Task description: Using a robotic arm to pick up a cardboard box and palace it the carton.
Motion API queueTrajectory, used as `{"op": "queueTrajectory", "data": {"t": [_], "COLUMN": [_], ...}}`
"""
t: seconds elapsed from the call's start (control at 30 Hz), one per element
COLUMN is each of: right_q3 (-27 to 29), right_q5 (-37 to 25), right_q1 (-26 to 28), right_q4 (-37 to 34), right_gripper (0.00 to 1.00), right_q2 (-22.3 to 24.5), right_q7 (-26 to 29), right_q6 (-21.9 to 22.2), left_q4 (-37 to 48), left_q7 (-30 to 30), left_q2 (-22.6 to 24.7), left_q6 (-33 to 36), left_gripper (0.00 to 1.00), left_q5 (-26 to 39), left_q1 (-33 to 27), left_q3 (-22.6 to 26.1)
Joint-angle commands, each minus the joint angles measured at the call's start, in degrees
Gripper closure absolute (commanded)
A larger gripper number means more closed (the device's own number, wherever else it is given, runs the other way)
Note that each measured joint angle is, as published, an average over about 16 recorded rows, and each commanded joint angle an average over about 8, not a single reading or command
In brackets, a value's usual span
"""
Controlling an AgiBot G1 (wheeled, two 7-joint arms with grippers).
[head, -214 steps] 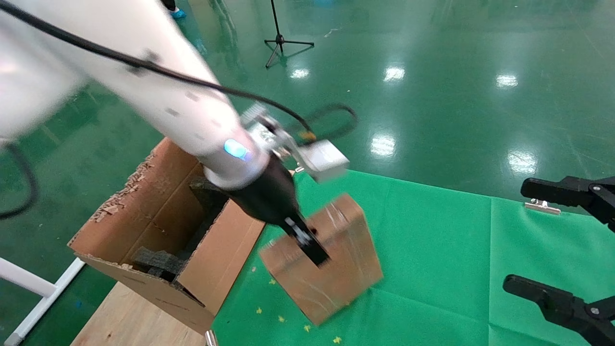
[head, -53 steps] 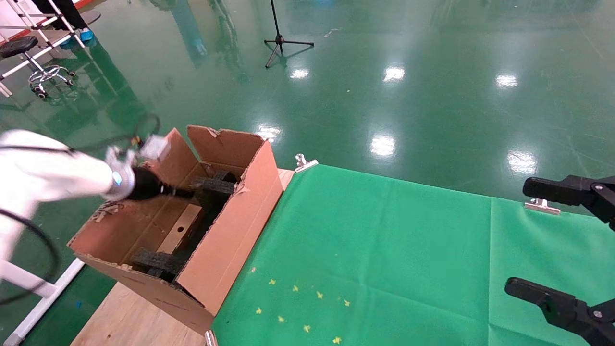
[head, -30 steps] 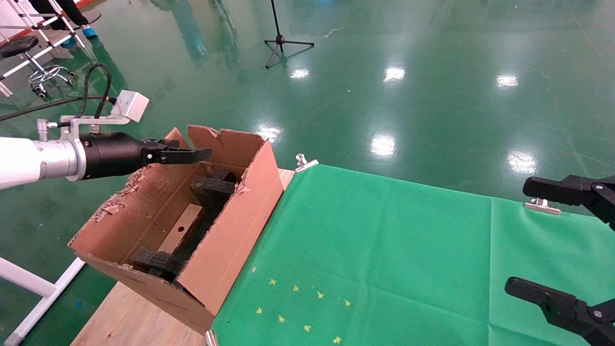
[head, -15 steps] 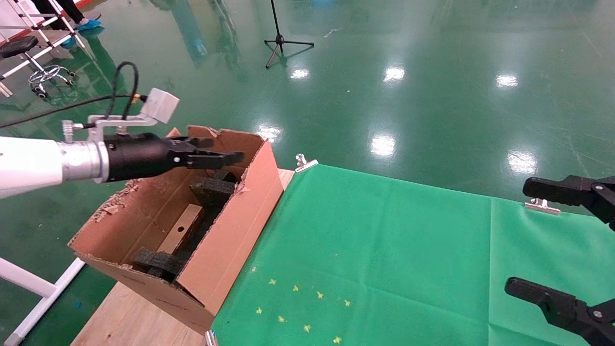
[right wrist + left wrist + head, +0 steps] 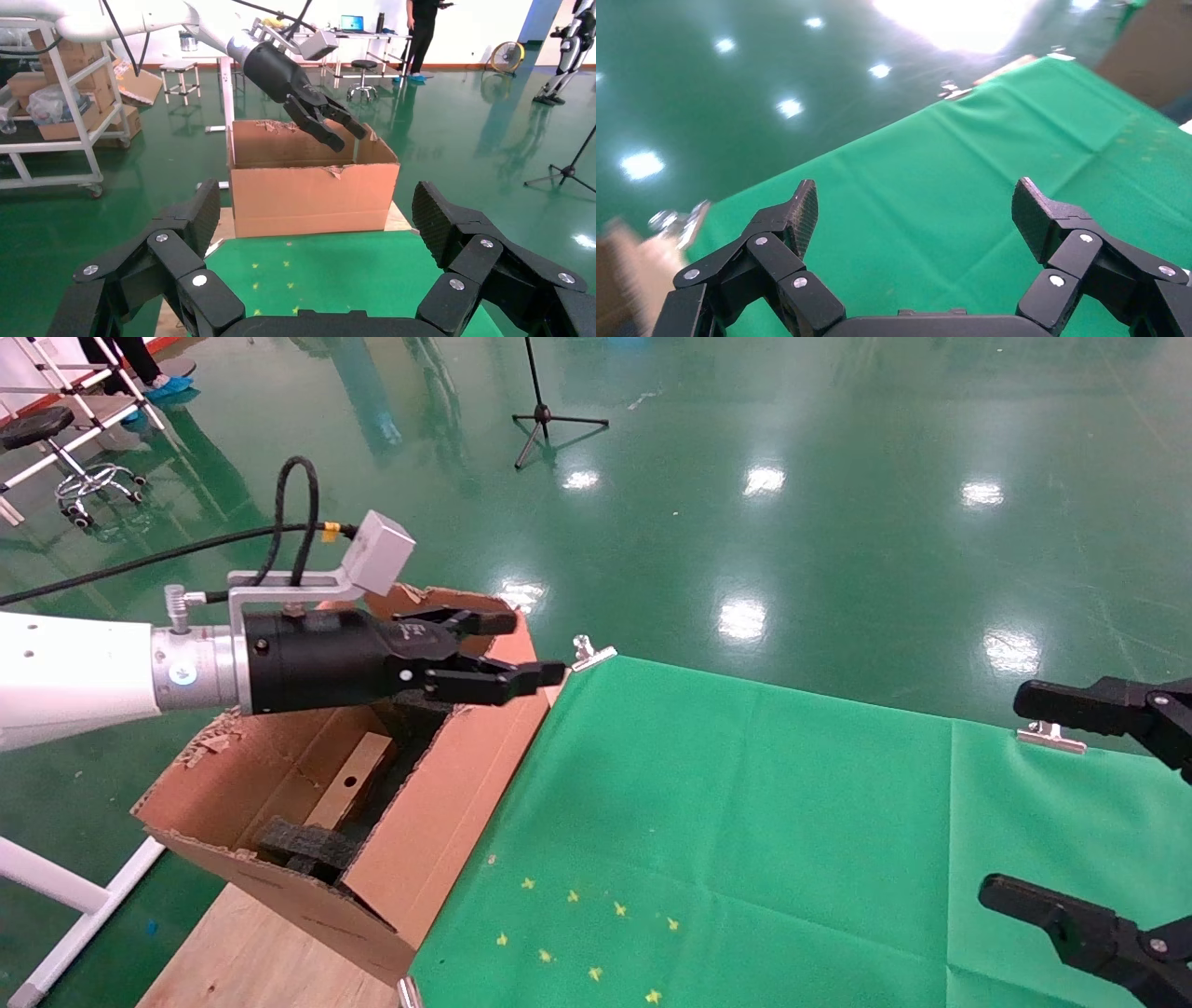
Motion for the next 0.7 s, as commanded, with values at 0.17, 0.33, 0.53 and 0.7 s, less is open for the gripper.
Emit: {"op": "queueTrajectory", "data": {"t": [0.17, 0.33, 0.53, 0.7], "right_q3": [0.0, 0.0, 0.0, 0.0], "right_q5": [0.0, 0.0, 0.0, 0.0], "right_q1": [0.0, 0.0, 0.0, 0.0], "right_q4": [0.0, 0.0, 0.0, 0.0], "right_gripper": [0.0, 0.0, 0.0, 0.0], "right_q2": [0.0, 0.0, 0.0, 0.0], "right_q7": [0.0, 0.0, 0.0, 0.0], "right_q6": [0.0, 0.0, 0.0, 0.0], "left_q4": [-3.4, -6.2, -9.4, -12.0], "left_q7": [2.7, 4.9, 7.6, 9.6], "left_q2": [0.9, 1.6, 2.4, 3.1], "left_q6": [3.4, 6.3, 9.6, 12.2], "left_gripper": [0.0, 0.0, 0.0, 0.0], "left_q5": [-1.8, -3.3, -5.1, -6.5], "left_q1": [3.2, 5.8, 8.9, 11.3], "left_q3": [-4.7, -8.5, -13.0, -16.6]}}
